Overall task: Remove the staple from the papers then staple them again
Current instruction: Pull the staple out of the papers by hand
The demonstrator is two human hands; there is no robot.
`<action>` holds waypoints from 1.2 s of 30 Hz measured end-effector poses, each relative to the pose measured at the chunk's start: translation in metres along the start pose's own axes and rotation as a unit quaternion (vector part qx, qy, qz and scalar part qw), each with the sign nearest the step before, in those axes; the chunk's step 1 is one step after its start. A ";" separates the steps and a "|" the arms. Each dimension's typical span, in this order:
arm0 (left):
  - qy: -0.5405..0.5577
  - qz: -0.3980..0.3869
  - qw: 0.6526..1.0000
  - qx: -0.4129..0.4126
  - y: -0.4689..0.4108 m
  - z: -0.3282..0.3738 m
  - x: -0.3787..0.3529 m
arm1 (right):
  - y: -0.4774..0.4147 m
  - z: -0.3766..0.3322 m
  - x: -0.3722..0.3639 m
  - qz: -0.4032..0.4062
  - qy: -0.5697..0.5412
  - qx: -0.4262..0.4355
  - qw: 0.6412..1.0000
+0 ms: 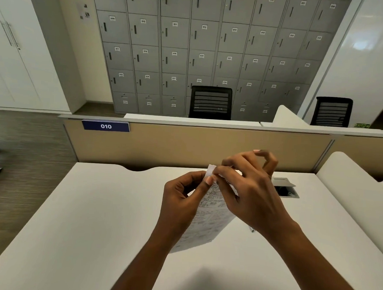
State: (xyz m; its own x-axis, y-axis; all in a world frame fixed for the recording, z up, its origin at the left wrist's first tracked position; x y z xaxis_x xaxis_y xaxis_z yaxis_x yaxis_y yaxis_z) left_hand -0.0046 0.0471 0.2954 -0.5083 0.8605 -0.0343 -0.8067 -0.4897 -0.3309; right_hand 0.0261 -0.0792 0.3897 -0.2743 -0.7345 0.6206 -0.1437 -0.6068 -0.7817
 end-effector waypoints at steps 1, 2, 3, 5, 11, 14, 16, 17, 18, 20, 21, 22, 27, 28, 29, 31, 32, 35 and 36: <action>-0.005 0.001 1.000 -0.005 0.000 0.001 0.000 | 0.000 0.000 -0.001 -0.004 0.006 0.002 1.000; -0.010 0.003 1.000 -0.011 0.000 0.002 0.000 | 0.000 0.000 -0.002 -0.009 0.011 0.005 1.000; -0.015 0.005 1.000 -0.016 -0.001 0.003 0.000 | -0.001 0.000 -0.003 -0.015 0.017 0.009 1.000; -0.022 0.008 0.999 -0.023 -0.001 0.004 0.000 | -0.001 -0.001 -0.007 -0.031 0.029 0.017 0.999; -0.003 0.008 1.000 -0.019 -0.003 0.001 -0.002 | 0.000 0.009 -0.015 -0.048 0.006 -0.004 0.999; 0.004 0.005 1.000 -0.015 -0.004 -0.001 -0.004 | 0.002 0.019 -0.013 -0.034 -0.029 -0.043 0.998; 0.006 0.000 1.000 -0.016 -0.005 -0.001 -0.005 | 0.003 0.021 -0.013 -0.035 -0.038 -0.051 0.997; 0.005 -0.002 1.000 -0.018 -0.005 -0.001 -0.006 | 0.003 0.021 -0.013 -0.037 -0.040 -0.050 0.997; 0.002 -0.004 1.000 -0.020 -0.006 -0.002 -0.006 | 0.003 0.021 -0.013 -0.040 -0.041 -0.050 0.997; -0.003 -0.004 1.000 -0.020 -0.007 -0.004 -0.006 | 0.002 0.019 -0.013 -0.044 -0.044 -0.045 0.997; -0.005 -0.003 1.000 -0.019 -0.008 -0.005 -0.007 | 0.001 0.018 -0.013 -0.047 -0.046 -0.040 0.997; -0.008 -0.001 1.000 -0.018 -0.008 -0.005 -0.007 | 0.000 0.017 -0.013 -0.050 -0.046 -0.033 0.997; -0.033 0.007 0.999 -0.025 -0.012 -0.005 -0.007 | -0.001 0.009 -0.020 -0.105 0.027 0.017 0.994; -0.038 0.010 0.999 -0.027 -0.013 -0.005 -0.006 | -0.001 0.008 -0.023 -0.123 0.051 0.028 0.991; -0.041 0.011 0.999 -0.028 -0.013 -0.005 -0.006 | -0.001 0.007 -0.026 -0.142 0.072 0.036 0.987; -0.045 0.015 0.998 -0.031 -0.014 -0.003 -0.005 | -0.001 0.008 -0.030 -0.172 0.102 0.045 0.979; -0.048 0.017 0.998 -0.033 -0.014 -0.002 -0.005 | -0.001 0.008 -0.032 -0.181 0.110 0.047 0.976; -0.058 0.021 0.997 -0.041 -0.015 0.000 -0.005 | 0.000 0.007 -0.034 -0.183 0.117 0.052 0.975; -0.062 0.022 0.997 -0.041 -0.015 0.000 -0.006 | 0.001 0.007 -0.033 -0.179 0.116 0.051 0.976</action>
State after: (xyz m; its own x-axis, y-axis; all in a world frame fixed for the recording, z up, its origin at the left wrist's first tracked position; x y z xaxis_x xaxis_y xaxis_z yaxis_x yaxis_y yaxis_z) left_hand 0.0104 0.0495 0.3002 -0.5803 0.8118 0.0651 -0.7578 -0.5090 -0.4082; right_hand 0.0422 -0.0574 0.3688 -0.4330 -0.3894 0.8129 -0.1766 -0.8477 -0.5002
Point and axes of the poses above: each hand's wrist, its own y-axis away from the middle knuckle, its own x-axis out of the back of the hand, z = x × y, the point moved 10 cm from there along -y, towards the middle knuckle, and after that the axes turned 6 degrees about -y, right-handed, at the moved point
